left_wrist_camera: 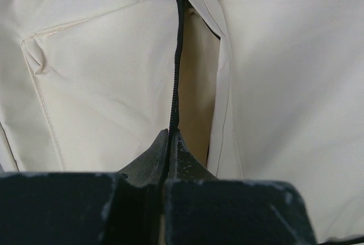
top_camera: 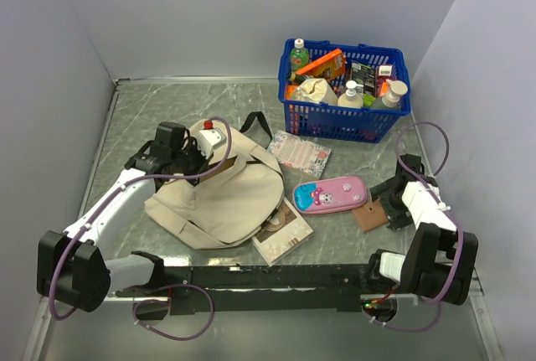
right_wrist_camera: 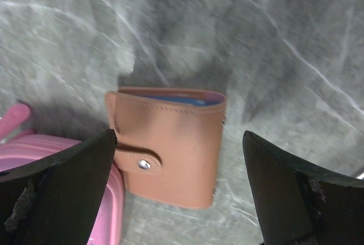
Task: Pack the student bag
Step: Pick up the personal item from the center of the board.
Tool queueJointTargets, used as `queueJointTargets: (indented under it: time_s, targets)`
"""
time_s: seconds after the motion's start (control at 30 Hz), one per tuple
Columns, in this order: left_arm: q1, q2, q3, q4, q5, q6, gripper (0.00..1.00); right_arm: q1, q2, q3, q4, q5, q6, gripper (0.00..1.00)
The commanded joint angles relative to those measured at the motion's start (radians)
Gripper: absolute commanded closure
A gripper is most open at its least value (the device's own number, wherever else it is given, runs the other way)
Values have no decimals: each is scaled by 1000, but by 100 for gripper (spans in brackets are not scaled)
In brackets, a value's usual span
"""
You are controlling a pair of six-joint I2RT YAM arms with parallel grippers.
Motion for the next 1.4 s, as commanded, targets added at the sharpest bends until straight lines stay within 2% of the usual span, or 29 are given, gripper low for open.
queueJointTargets:
  time_s: [0.0, 0.33, 0.63, 0.7, 0.73, 0.93, 1.03, 1.1, 1.27, 1.37]
  targets:
    - [7, -12, 27, 30, 38, 12, 99, -5, 34, 27, 78, -8, 16, 0]
    - [7, -31, 38, 24, 77, 9, 99, -5, 162, 72, 24, 72, 12, 0]
    - [7, -43, 30, 20, 88, 22, 99, 2, 212, 70, 81, 87, 21, 0]
    - [7, -43, 31, 23, 94, 19, 99, 4, 225, 69, 87, 87, 21, 5]
    - [7, -43, 31, 24, 94, 18, 99, 10, 220, 60, 91, 84, 21, 12]
    - [7, -41, 33, 26, 93, 21, 99, 27, 102, 36, 87, 104, 15, 37]
    - [7, -44, 34, 27, 90, 24, 99, 31, -13, 41, 62, 110, -8, 44]
    - [7, -44, 33, 27, 93, 19, 99, 45, -60, 43, 47, 109, -14, 45]
    - [7, -43, 33, 26, 93, 18, 99, 100, -221, 73, -26, 81, -33, 42]
    - [7, -41, 36, 27, 93, 10, 99, 172, -307, 107, -69, 73, -14, 40]
